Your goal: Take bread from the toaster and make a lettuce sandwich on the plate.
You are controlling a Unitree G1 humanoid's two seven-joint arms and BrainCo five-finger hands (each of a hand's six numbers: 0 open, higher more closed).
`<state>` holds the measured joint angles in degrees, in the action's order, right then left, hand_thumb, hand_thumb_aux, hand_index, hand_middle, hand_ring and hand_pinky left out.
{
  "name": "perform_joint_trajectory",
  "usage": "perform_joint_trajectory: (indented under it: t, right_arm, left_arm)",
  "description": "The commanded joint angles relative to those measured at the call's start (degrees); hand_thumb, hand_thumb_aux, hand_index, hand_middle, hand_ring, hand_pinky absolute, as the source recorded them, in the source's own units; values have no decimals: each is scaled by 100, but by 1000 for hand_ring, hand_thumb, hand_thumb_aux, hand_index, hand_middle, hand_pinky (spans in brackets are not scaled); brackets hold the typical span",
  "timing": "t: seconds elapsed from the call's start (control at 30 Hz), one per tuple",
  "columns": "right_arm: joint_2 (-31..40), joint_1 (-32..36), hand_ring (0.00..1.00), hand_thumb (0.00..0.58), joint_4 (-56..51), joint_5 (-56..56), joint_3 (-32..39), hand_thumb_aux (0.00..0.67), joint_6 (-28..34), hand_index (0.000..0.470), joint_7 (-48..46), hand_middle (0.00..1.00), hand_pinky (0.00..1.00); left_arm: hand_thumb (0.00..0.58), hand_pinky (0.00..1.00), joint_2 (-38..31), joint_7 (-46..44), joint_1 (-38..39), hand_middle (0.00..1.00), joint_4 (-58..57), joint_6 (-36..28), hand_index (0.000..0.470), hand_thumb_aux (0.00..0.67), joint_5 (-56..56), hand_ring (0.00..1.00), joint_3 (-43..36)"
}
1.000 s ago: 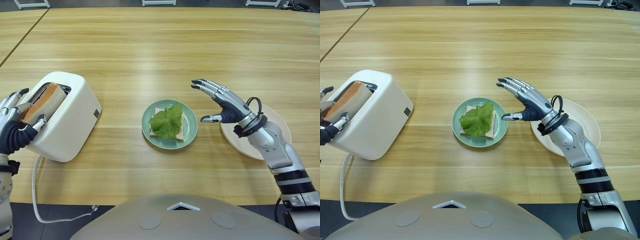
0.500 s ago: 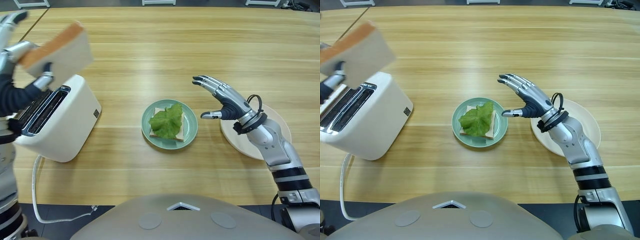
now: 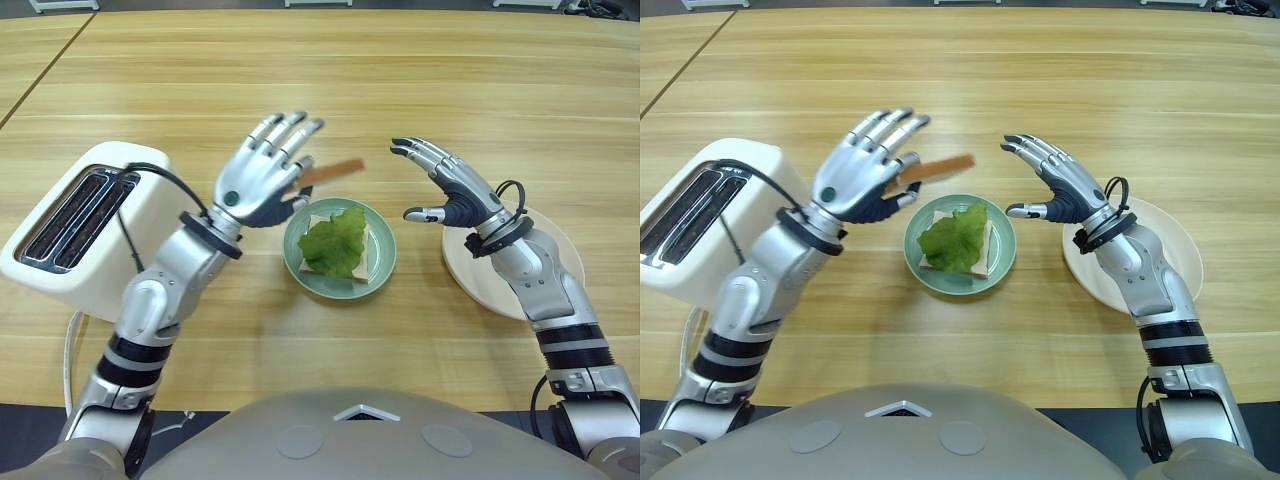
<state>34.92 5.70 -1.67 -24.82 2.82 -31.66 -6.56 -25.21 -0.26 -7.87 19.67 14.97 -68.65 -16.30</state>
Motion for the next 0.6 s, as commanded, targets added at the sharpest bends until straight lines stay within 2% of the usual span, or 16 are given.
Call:
perform_joint_trajectory:
  t: [0.03, 0.27, 0.3, 0.33, 0.37, 0.4, 0.6]
  right_arm:
    - [-12, 47, 0, 0, -94, -32, 18, 0, -10, 0, -24, 0, 0]
    - [-6, -31, 0, 0, -52, -91, 146, 0, -79, 0, -120, 0, 0]
    - [-5, -33, 0, 0, -40, -90, 160, 0, -74, 0, -131, 0, 0]
    - [-1, -25, 0, 0, -40, -88, 179, 0, -71, 0, -146, 0, 0]
    - [2, -18, 0, 0, -48, -93, 201, 0, -73, 0, -160, 0, 0]
    - [1, -16, 0, 0, -56, -103, 223, 0, -76, 0, -169, 0, 0]
    - [42, -25, 0, 0, -105, -129, 318, 0, -141, 0, -273, 0, 0]
  left_arm:
    - [580, 0, 145, 497, -348, 0, -932, 93, 470, 670, -693, 0, -783]
    - [580, 0, 194, 536, 184, 0, -1249, -149, 470, 670, -874, 0, -1488]
    - [568, 0, 150, 507, 339, 0, -1214, -192, 402, 573, -857, 0, -1530]
    - [456, 0, 108, 449, 554, 0, -1140, -265, 253, 360, -814, 0, -1545]
    - [216, 0, 75, 420, 743, 0, -1051, -329, 98, 139, -775, 0, -1543]
    - [0, 0, 50, 399, 881, 0, -970, -388, 0, 0, -770, 0, -1536]
    - [0, 0, 36, 118, 1128, 0, -503, -615, 0, 0, -498, 0, -1326]
